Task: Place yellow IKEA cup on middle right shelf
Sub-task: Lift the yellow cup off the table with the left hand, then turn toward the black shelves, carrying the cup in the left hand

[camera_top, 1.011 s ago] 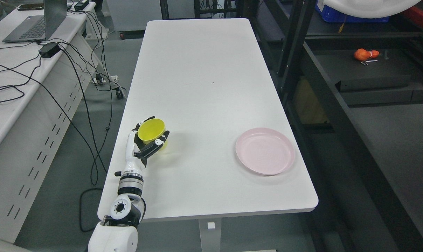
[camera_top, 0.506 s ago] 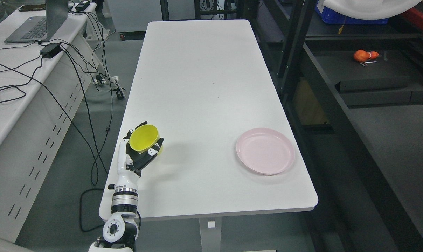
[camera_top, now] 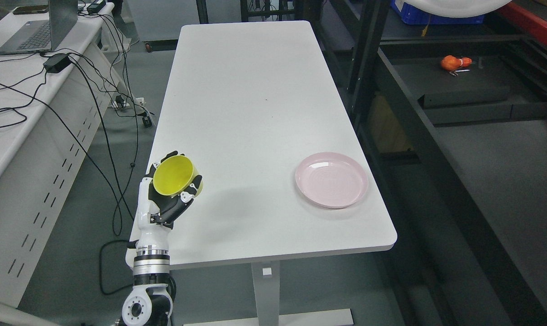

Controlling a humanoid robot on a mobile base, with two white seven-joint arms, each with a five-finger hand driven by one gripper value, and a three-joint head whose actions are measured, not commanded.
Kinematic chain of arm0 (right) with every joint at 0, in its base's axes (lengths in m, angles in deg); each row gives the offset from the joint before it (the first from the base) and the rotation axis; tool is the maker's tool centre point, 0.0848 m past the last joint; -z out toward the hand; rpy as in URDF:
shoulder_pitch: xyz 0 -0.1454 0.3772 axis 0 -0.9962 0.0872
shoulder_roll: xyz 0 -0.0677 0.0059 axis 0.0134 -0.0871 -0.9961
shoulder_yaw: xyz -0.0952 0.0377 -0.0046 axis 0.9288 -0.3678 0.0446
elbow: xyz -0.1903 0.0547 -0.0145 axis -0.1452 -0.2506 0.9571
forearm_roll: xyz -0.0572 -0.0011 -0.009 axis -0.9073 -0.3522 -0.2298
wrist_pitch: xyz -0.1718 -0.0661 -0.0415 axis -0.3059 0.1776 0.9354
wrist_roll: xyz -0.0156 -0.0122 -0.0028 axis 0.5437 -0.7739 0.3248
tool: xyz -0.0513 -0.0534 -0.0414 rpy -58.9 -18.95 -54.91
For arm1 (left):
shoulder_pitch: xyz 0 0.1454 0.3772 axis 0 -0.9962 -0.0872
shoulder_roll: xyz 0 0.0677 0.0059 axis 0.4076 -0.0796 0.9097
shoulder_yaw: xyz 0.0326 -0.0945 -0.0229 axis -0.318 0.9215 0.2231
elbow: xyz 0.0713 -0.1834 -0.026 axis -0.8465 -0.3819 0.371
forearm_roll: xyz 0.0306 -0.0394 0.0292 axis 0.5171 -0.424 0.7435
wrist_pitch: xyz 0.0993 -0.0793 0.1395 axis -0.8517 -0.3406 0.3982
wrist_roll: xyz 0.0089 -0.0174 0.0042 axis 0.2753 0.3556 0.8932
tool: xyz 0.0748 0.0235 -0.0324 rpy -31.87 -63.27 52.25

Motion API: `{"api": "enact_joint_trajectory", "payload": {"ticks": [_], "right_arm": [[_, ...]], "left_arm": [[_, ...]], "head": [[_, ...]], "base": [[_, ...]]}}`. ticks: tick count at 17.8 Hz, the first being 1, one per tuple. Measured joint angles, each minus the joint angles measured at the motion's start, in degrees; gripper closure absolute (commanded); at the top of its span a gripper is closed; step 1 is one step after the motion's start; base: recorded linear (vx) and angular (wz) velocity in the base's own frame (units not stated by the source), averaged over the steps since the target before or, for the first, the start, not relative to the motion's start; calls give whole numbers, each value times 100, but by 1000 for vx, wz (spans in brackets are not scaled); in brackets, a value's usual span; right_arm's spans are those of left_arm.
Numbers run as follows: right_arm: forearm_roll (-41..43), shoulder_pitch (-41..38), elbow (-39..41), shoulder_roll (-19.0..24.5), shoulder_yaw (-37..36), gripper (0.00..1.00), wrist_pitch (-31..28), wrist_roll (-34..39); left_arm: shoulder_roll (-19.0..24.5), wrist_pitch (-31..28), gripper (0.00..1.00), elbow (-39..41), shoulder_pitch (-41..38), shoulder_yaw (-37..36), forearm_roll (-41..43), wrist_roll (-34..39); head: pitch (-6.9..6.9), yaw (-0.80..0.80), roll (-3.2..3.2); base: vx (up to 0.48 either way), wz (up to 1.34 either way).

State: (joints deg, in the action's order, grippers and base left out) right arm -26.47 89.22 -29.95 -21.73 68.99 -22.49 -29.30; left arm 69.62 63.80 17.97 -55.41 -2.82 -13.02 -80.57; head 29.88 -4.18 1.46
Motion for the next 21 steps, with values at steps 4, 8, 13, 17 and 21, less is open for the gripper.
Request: {"api": "enact_joint_trajectory", "payload": {"ticks": [4, 8, 13, 17, 21], "right_arm": [[0, 1, 0, 0, 0, 1, 0, 0], [0, 2, 0, 0, 0, 1, 0, 0], [0, 1, 0, 0, 0, 1, 0, 0], [0, 1, 0, 0, 0, 1, 0, 0], [0, 1, 0, 0, 0, 1, 0, 0]], "left_arm": [[0, 8, 99, 234, -58, -23, -2, 0], [0, 11, 99, 384, -124, -39, -3, 8], [0, 48, 99, 514, -186, -52, -3, 9], [0, 62, 99, 580, -214, -75, -3, 9], [0, 78, 99, 618, -231, -149, -3, 10]], "head": [[0, 0, 0], [0, 0, 0], [0, 0, 0], [0, 0, 0], [0, 0, 0]], "base": [[-85, 110], [-99, 142], [-122, 27], [-161, -65], [-196, -106]]}}
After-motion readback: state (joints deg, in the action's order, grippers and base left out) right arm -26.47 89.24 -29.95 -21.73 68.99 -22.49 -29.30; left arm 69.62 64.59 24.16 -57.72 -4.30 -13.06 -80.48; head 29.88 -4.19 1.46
